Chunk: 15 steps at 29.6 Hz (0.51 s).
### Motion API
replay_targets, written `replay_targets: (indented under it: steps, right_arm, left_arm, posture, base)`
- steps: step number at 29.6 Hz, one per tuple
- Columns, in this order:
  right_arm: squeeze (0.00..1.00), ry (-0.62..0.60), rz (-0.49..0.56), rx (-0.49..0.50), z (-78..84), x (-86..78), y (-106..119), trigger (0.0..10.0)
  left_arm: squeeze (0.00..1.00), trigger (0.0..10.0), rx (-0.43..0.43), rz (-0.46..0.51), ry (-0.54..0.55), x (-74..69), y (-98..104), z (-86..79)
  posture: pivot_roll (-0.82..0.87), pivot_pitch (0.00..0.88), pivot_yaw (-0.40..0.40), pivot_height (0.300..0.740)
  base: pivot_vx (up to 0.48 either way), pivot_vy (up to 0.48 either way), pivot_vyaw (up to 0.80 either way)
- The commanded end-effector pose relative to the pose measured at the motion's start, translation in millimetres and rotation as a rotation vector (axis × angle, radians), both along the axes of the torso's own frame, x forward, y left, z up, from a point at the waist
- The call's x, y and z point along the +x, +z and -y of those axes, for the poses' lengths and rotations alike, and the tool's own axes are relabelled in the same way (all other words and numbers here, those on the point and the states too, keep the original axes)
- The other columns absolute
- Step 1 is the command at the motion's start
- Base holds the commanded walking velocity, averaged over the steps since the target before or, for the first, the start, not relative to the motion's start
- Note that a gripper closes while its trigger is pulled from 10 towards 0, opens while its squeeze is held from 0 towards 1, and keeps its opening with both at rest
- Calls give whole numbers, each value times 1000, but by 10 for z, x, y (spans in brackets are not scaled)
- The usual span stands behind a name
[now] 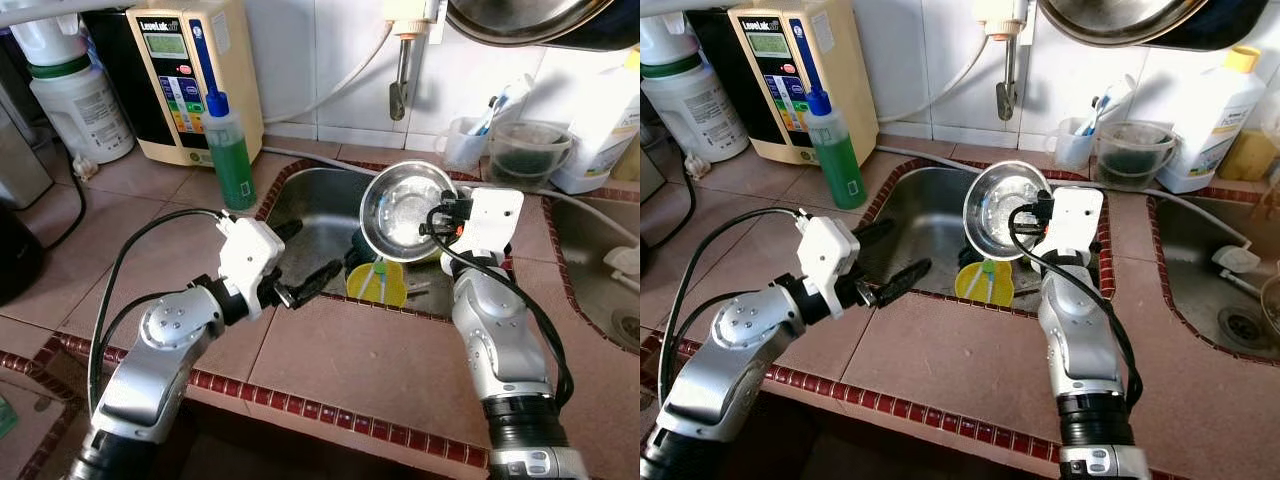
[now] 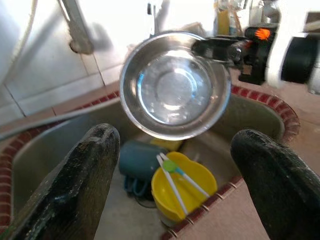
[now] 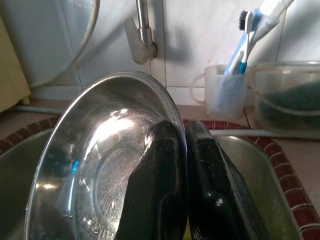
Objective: Kitchen organization
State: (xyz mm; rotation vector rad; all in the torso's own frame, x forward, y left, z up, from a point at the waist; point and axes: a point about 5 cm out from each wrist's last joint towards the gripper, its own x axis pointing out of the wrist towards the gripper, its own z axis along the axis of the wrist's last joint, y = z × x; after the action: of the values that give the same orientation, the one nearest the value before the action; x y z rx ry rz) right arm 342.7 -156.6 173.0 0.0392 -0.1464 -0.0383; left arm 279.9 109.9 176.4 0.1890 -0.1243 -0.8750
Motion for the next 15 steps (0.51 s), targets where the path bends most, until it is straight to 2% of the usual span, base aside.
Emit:
replay_targets:
  steps: [1, 15]
  right_arm:
    - [0, 8, 4, 19, -10, 29, 17, 10000]
    - [0, -15, -57, 113, -51, -31, -156, 10000]
  left_arm:
    - [0, 10000, 12, 1, -30, -54, 23, 19]
    - [0, 10000, 27, -39, -83, -142, 24, 52]
  posture:
    - [-155, 155, 89, 740]
    - [-159, 194, 127, 740]
  base:
    - [0, 0, 0]
    - [0, 0, 0]
